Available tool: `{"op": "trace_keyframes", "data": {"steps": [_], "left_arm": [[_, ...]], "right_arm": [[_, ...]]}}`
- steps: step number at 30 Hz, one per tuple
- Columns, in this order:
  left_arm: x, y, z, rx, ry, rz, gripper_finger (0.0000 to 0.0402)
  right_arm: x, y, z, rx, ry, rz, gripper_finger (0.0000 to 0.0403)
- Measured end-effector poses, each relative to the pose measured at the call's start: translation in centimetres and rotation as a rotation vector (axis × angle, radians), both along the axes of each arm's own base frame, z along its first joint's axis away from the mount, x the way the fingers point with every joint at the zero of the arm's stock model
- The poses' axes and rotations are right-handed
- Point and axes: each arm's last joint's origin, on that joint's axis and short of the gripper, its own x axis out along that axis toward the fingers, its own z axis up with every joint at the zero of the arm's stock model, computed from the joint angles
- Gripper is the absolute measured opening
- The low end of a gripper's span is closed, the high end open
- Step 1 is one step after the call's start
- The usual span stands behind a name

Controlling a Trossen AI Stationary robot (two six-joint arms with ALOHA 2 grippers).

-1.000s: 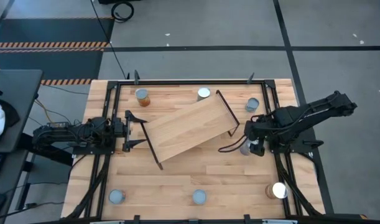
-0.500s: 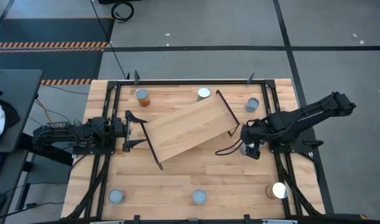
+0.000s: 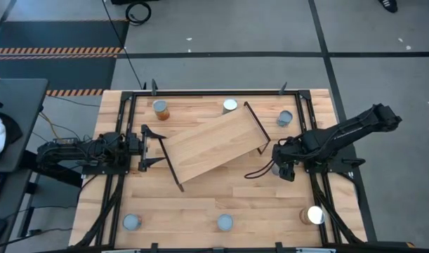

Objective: Pick and place cans onto a shelf
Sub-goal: Put the bottom large canned peaches on the shelf

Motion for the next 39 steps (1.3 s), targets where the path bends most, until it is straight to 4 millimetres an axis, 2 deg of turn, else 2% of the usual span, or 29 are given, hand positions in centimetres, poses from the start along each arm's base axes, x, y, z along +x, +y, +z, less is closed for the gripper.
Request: {"op": "trace_keyframes", "data": {"steps": [5, 8, 11, 15, 19, 22, 27, 30, 39], "left_arm": [[0.0, 0.0, 0.0, 0.000, 0.000, 0.000, 0.0400], [0.0, 0.0, 0.0, 0.000, 0.000, 0.000, 0.0400], [0.0, 0.0, 0.0, 0.000, 0.000, 0.000, 0.0400], [0.0, 0.0, 0.0, 0.000, 0.000, 0.000, 0.0400], [0.0, 0.0, 0.0, 0.000, 0.000, 0.000, 0.0400], [0.0, 0.0, 0.0, 0.000, 0.000, 0.000, 0.0400], [0.0, 0.0, 0.0, 0.000, 0.000, 0.000, 0.0400], [0.0, 0.0, 0.0, 0.000, 0.000, 0.000, 0.0400], [0.0, 0.0, 0.0, 0.000, 0.000, 0.000, 0.0400]], "right_arm": [[-0.2, 0.0, -0.1, 0.010, 0.019, 0.039, 0.0315], [-0.1, 0.4, 1.2, 0.069, 0.035, 0.110, 0.0315], [0.4, 1.2, 4.4, 0.200, 0.002, 0.167, 0.0315], [2.4, 2.2, 10.2, 0.302, -0.081, 0.136, 0.0315], [6.3, 2.9, 14.9, 0.239, -0.177, 0.084, 0.0315], [9.5, 2.7, 16.8, 0.156, -0.163, 0.031, 0.0315], [13.3, 0.2, 17.7, -0.019, -0.048, -0.136, 0.0317], [14.9, -1.6, 17.6, -0.048, -0.076, -0.218, 0.0319], [15.2, -5.7, 16.5, -0.068, -0.018, -0.375, 0.0321]]}}
